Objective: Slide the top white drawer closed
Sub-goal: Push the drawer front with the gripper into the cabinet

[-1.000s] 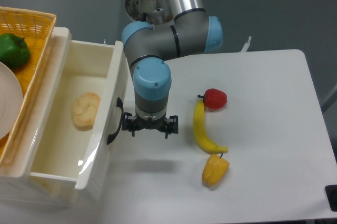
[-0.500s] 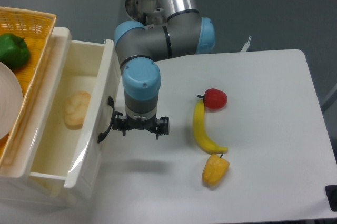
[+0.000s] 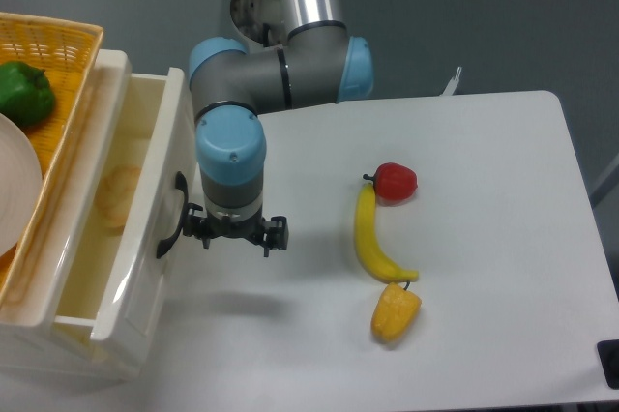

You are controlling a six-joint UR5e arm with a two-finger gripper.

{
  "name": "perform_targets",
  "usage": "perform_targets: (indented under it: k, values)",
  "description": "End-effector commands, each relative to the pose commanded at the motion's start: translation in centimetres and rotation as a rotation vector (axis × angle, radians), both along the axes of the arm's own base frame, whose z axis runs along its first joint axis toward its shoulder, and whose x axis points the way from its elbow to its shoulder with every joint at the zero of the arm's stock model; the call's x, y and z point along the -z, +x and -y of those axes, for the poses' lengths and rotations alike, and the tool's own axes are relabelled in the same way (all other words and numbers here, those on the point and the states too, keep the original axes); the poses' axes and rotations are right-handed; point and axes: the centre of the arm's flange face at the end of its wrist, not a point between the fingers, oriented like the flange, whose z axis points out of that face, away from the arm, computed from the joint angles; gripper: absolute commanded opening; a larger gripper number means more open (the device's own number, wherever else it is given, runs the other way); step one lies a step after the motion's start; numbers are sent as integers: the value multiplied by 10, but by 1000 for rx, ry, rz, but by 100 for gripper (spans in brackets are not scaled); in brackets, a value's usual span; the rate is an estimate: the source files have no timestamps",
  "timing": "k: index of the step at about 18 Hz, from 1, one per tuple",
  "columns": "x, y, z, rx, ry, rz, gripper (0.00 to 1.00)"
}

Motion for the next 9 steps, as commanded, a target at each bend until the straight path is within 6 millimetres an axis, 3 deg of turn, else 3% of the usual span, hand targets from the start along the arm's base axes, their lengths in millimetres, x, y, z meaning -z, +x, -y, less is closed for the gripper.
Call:
perform_targets:
  k: [9]
  values:
    - [-1, 16, -7, 26, 1, -1, 100]
